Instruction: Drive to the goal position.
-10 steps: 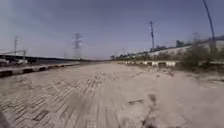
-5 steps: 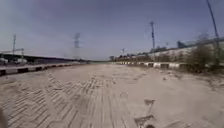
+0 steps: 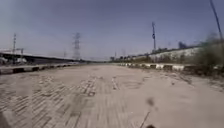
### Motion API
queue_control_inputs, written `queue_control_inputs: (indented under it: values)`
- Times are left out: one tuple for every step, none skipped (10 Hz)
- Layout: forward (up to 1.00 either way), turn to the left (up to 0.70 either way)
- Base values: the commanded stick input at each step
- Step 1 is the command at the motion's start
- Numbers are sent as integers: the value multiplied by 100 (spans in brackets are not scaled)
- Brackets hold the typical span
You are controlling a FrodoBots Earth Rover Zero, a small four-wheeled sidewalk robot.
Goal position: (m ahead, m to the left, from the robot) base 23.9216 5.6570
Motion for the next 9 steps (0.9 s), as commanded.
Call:
queue_control_inputs:
  values:
    - [100,40]
    - [100,40]
    - [100,34]
    - [100,9]
    - [100,0]
    - [100,0]
    - [100,0]
    - [100,0]
    - [100,0]
